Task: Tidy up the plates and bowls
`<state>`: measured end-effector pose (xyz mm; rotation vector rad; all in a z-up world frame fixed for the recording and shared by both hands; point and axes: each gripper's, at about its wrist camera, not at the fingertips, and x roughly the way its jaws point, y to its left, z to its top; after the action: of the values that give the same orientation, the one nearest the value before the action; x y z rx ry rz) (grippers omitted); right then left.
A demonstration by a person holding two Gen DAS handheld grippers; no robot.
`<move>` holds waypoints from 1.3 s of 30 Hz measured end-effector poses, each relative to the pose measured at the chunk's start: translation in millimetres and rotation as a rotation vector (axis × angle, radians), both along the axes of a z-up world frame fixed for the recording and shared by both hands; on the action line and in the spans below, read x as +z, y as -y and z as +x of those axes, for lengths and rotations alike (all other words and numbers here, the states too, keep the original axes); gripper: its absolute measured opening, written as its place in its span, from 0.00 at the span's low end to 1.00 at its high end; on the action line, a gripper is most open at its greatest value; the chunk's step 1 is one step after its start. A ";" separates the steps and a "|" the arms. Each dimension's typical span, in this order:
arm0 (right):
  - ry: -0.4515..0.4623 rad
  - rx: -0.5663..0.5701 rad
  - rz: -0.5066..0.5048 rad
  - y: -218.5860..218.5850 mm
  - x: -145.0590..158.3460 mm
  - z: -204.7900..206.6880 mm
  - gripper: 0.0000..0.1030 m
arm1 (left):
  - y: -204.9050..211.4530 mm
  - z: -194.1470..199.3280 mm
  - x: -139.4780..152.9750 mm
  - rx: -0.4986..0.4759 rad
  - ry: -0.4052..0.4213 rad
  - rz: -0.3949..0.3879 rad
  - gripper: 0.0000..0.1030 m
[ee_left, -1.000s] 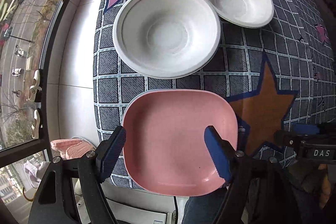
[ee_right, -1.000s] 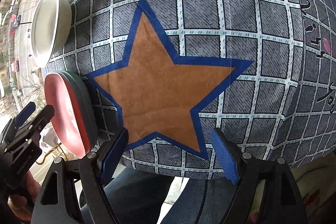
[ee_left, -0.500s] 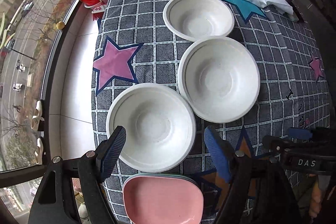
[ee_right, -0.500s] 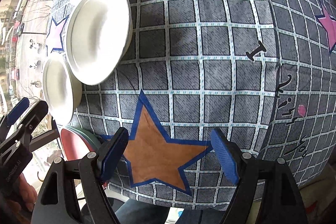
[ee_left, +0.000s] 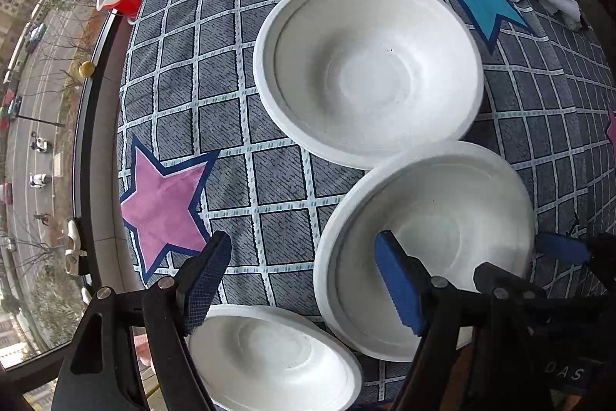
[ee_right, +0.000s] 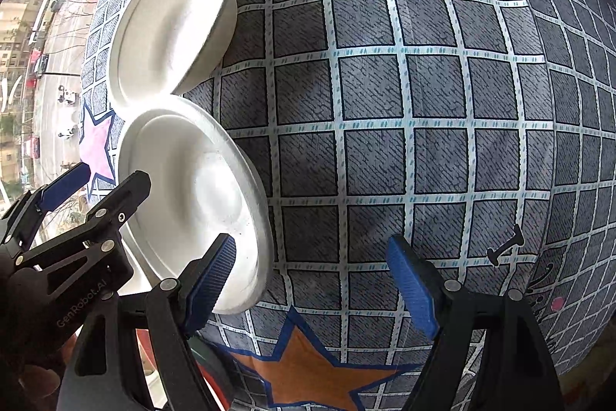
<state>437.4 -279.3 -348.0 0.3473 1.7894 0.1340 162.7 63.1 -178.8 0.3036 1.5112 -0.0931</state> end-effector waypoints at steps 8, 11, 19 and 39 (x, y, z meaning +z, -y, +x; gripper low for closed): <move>-0.003 0.009 0.040 -1.2 -12.5 -2.5 0.44 | 18.0 0.1 -23.5 -0.006 -0.084 -0.046 0.34; -0.013 0.011 0.079 3.3 -15.4 -0.4 0.27 | 35.3 -2.6 -25.8 -0.040 -0.085 -0.026 0.34; -0.034 0.020 0.029 41.3 -12.5 -22.8 0.21 | 113.8 -30.5 -27.4 -0.199 -0.094 -0.027 0.34; -0.158 0.008 -0.040 101.4 -5.2 -193.7 0.21 | 216.5 -164.6 -49.7 -0.333 -0.238 -0.090 0.34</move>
<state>243.7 -380.6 -353.2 0.3302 1.9473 0.0779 -1.9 -153.5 -228.5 0.4832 1.6739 -0.4741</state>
